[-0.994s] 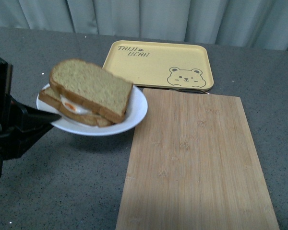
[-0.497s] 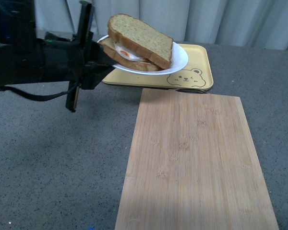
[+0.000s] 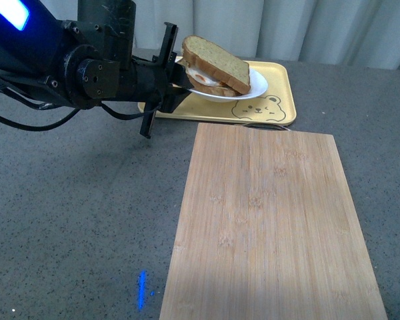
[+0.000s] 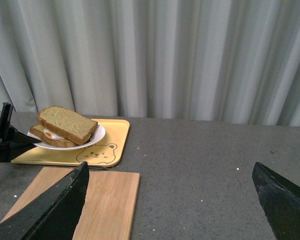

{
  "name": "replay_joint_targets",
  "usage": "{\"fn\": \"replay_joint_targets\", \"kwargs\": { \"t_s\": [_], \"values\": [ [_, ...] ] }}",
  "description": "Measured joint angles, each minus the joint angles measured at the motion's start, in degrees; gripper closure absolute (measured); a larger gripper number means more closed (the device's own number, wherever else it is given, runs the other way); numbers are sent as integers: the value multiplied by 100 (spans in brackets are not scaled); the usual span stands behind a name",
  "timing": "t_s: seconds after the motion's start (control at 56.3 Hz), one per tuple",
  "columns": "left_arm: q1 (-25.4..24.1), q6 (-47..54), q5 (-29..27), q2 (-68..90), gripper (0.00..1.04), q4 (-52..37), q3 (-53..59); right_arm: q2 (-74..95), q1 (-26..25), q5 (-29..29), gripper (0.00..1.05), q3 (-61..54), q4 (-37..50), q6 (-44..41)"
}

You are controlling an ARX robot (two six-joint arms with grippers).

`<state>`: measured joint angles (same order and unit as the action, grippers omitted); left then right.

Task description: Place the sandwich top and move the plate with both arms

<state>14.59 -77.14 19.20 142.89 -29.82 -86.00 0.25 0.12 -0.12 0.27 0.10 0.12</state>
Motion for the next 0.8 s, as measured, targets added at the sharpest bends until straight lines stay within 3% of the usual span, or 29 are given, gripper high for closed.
{"fn": "replay_joint_targets", "kwargs": {
  "t_s": [0.071,0.178,0.284,0.408,0.426,0.497,0.55,0.675,0.799],
  "values": [
    [-28,-7,-94,37,85,66,-37,0,0,0,9,0,0,0],
    [-61,144,-179,-57,70,70,87,0,0,0,9,0,0,0],
    [-107,831,-306,-619,45,79,820,0,0,0,9,0,0,0],
    [-122,1631,-813,-1325,25,142,1572,0,0,0,9,0,0,0],
    [-105,2039,-1086,-1399,25,-20,1733,0,0,0,9,0,0,0],
    [-92,3578,-2435,-1609,37,-1888,2516,0,0,-2,9,0,0,0],
    [-127,4621,-2900,-1790,46,-3064,3152,0,0,0,9,0,0,0],
    [-334,6612,-2983,-2516,67,-4535,4409,0,0,2,9,0,0,0],
    [-507,7270,-2852,-3239,87,-4763,5202,0,0,-2,9,0,0,0]
  ]
}}
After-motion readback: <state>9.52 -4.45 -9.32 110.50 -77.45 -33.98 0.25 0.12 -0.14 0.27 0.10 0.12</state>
